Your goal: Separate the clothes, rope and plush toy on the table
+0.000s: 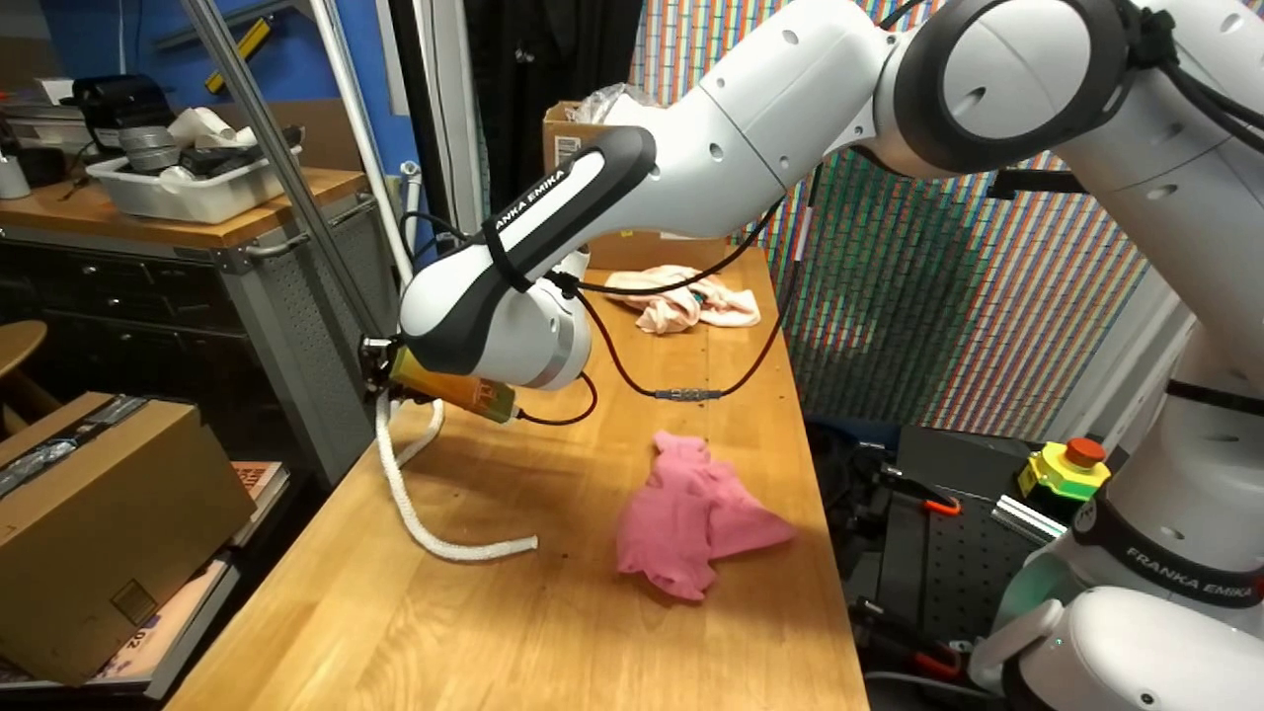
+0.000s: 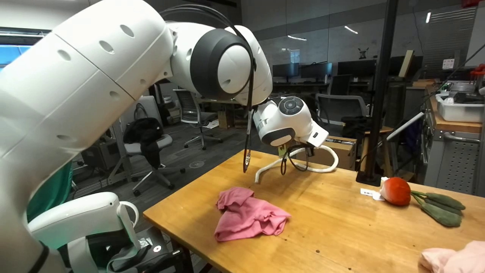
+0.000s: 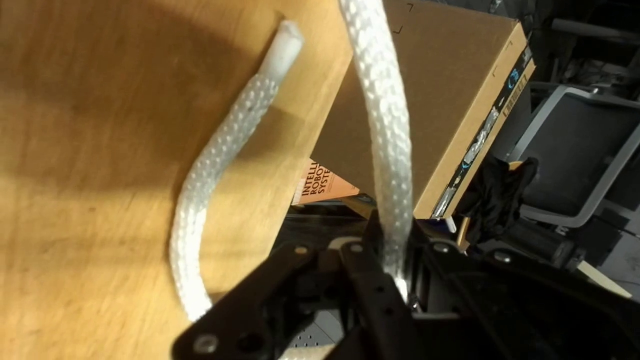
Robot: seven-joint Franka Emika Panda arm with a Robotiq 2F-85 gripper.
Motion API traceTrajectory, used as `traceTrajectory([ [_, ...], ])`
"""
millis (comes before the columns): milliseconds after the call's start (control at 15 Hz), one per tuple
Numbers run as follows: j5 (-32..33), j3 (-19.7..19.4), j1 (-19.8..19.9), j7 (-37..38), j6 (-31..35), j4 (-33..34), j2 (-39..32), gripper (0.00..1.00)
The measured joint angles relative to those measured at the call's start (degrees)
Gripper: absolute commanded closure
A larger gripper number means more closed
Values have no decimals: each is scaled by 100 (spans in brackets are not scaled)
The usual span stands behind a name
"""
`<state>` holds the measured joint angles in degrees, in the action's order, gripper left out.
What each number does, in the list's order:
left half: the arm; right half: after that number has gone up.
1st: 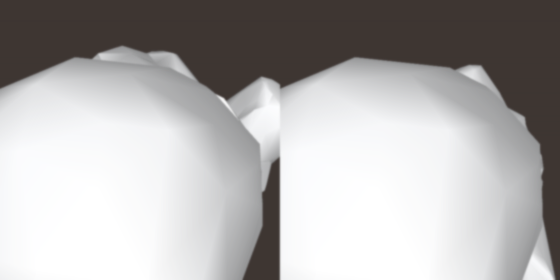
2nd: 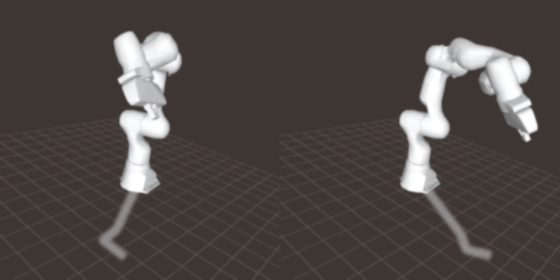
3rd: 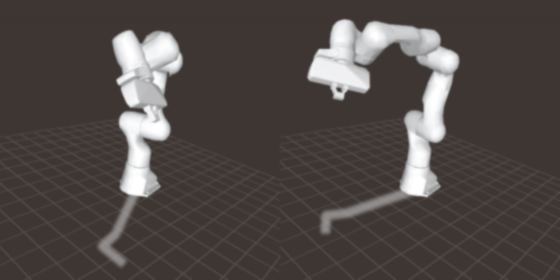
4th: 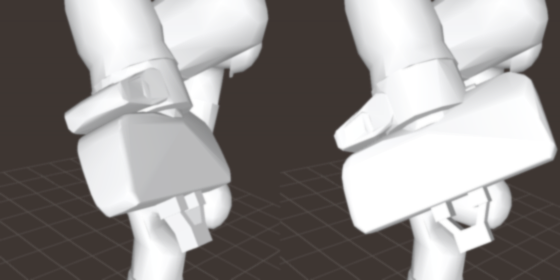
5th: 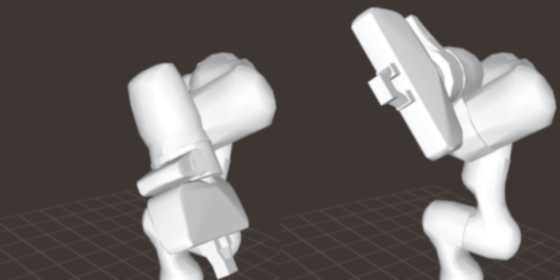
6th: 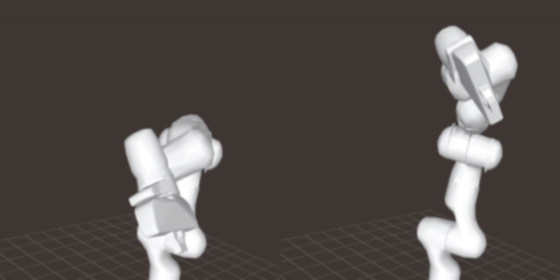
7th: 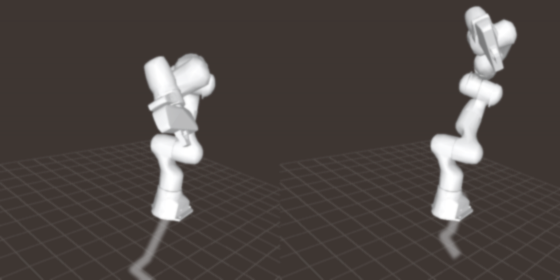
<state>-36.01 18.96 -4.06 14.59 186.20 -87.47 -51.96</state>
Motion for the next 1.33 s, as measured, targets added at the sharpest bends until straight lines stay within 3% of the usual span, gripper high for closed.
traceTrajectory([
  [400, 0, -5, 3, -6, 0, -28, 1, 12],
  [533, 0, -10, 3, -9, 0, -55, 1, 0],
  [800, 142, -250, -112, -3, -295, -221, 111, 0],
  [1067, 738, -1112, -481, 205, -1642, -765, 743, 0],
  [1333, 1809, -1695, -701, 475, -3330, -1257, 1804, 0],
])
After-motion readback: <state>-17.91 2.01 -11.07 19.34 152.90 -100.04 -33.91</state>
